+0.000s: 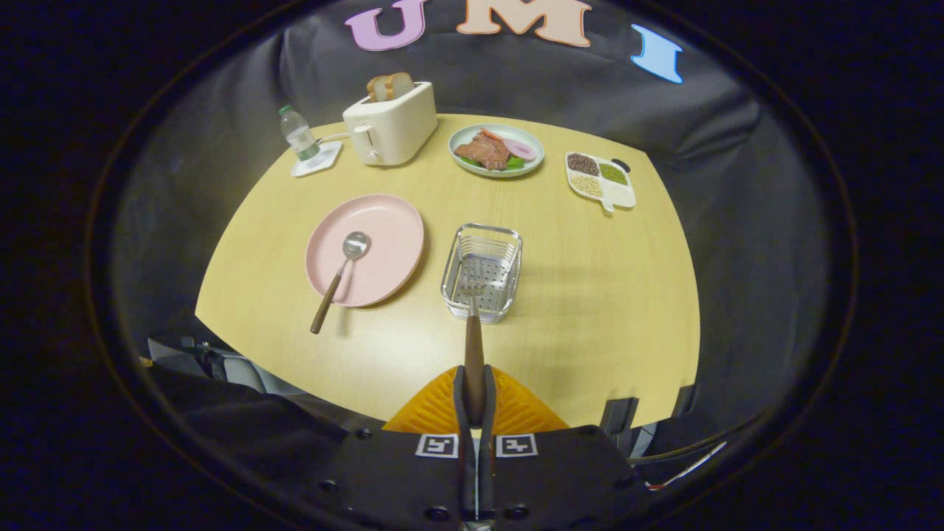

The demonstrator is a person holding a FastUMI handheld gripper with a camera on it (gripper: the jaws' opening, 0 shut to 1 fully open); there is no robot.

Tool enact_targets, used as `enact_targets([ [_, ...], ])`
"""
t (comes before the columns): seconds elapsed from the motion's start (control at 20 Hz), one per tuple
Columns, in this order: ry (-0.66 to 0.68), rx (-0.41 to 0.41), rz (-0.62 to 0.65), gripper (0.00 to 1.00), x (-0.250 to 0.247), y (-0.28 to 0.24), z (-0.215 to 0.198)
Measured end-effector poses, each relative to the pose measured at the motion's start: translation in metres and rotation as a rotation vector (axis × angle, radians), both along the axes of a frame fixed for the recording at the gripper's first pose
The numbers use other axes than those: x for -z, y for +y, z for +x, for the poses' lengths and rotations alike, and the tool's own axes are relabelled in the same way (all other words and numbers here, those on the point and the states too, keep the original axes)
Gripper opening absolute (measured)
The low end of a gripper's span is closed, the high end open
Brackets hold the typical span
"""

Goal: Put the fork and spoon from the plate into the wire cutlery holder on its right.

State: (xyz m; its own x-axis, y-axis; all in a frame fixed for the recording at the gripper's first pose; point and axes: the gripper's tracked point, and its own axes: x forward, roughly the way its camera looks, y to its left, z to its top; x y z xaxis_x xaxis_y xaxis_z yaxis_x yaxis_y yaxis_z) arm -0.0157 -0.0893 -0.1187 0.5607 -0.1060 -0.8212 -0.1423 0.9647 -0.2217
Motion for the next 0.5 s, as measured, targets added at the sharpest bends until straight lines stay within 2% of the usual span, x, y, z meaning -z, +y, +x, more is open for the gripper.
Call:
enact_targets([
  [0.15,0.047,-0.002,-0.005,0.09,0.006,-0.001,0.009],
  [0.35,0.044,0.002,0.007,0.13,0.007,0.002,0.020],
  [0.5,0.009,0.021,0.035,0.37,0.006,0.003,0.024],
])
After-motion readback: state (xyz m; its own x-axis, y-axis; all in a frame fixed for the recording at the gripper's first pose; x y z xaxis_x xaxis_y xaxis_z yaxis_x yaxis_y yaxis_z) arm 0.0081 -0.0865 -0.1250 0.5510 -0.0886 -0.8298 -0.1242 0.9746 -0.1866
